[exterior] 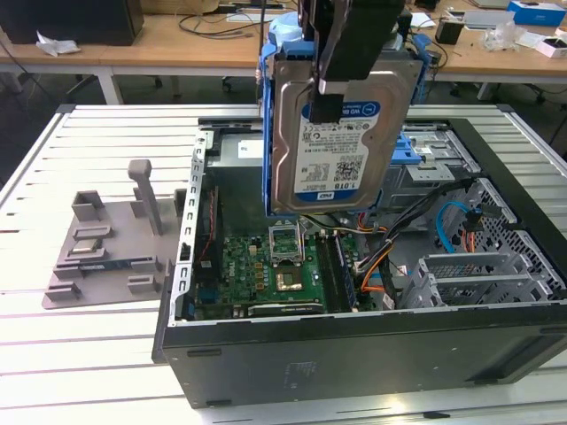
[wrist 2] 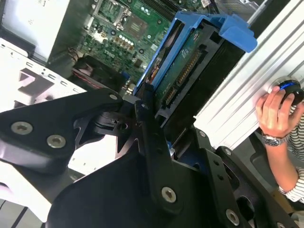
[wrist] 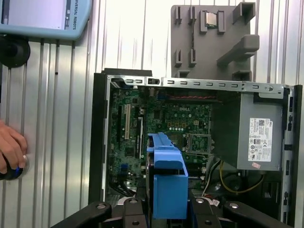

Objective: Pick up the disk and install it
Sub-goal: 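Pick up the disk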

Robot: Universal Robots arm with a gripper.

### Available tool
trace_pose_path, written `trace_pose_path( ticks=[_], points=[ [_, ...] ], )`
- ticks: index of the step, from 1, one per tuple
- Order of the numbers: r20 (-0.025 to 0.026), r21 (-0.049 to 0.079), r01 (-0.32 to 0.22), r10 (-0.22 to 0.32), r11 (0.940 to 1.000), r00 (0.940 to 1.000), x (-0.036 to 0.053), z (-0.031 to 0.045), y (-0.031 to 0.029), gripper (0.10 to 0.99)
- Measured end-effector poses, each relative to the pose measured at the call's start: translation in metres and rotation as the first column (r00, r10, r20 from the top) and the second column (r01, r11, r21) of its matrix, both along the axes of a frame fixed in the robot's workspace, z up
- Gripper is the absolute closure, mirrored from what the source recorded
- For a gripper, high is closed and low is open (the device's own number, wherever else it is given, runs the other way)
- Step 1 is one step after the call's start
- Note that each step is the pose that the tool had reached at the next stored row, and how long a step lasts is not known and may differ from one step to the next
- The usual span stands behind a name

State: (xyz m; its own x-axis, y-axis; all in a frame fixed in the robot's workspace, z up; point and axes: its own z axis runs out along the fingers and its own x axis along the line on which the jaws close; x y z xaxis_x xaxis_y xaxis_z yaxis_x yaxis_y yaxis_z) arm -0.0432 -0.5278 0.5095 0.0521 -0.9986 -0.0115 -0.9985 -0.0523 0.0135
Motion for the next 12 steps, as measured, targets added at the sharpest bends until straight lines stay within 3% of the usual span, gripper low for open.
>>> trace_pose_path(
  ticks=[2,8,12],
  points=[
    [0.0,0.0,0.003,-0.003,1.0,1.0,0.0,-0.0007,-0.0096,0.722],
    [0.0,-0.001,0.047,-0.047,0.9989,0.9989,0.0012,-0.0023,-0.0106,0.722],
    [-0.0001,-0.001,0.047,-0.047,0.9989,0.9989,0.009,-0.0026,-0.0107,0.722]
  ],
)
